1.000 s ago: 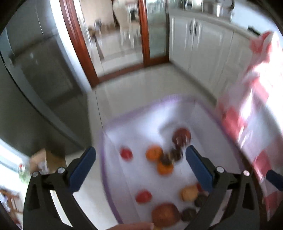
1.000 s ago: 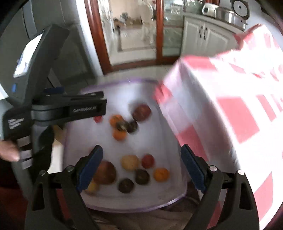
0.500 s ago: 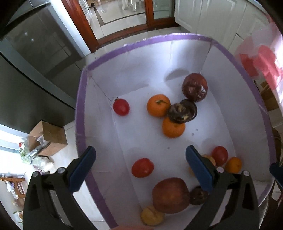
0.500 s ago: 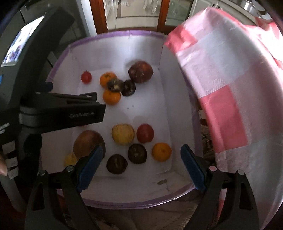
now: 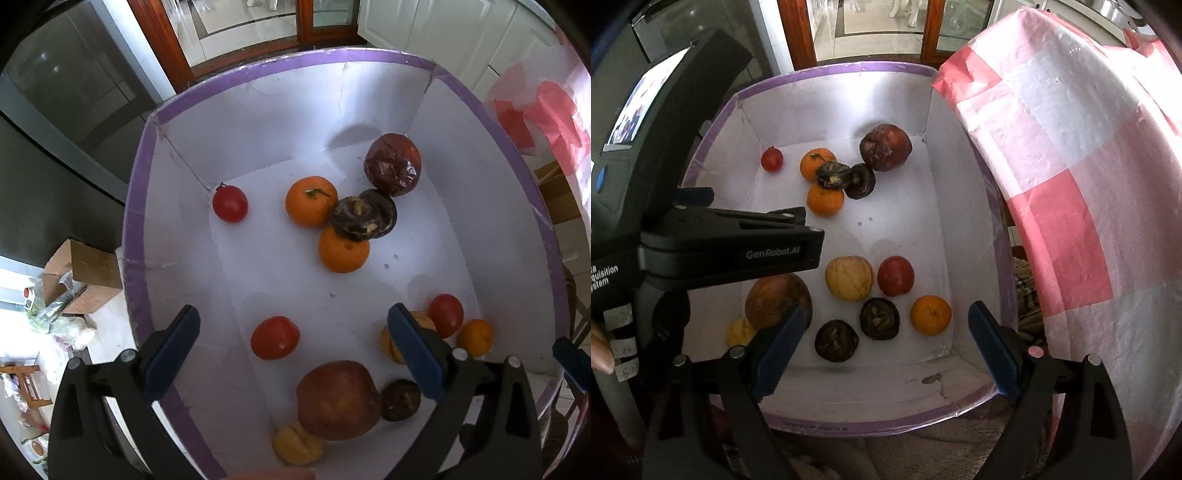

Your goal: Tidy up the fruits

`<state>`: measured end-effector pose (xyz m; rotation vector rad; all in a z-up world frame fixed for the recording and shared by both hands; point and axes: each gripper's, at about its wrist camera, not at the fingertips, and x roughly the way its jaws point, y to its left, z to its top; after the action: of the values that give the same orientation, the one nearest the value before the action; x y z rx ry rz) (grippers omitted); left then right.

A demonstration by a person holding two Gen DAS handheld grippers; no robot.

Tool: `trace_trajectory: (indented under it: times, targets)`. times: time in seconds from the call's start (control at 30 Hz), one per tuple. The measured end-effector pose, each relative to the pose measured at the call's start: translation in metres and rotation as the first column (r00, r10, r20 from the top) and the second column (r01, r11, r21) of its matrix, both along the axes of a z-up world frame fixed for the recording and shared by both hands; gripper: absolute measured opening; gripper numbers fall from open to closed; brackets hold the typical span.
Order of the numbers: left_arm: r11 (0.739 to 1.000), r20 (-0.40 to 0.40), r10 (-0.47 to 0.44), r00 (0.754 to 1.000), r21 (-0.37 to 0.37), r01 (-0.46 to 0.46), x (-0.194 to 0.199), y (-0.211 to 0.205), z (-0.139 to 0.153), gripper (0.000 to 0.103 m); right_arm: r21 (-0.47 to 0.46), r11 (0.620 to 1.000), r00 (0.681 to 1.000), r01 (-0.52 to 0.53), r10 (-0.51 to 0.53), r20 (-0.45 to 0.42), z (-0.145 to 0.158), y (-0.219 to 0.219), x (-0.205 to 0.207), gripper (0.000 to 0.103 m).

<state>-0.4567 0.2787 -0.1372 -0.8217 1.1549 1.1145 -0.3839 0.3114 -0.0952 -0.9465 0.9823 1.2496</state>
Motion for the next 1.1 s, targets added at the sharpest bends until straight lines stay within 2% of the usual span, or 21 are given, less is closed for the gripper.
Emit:
trace_trajectory:
  times: [1.1]
  targets:
    - [0.999,0.011,0.017,1.0,-0.037,-0.016,0.004,-0.003,-0.011,0.102,-0.017,1.0,0.999,0.02,-0.021,-0.027,-0.007,0.003,0.007,0.087]
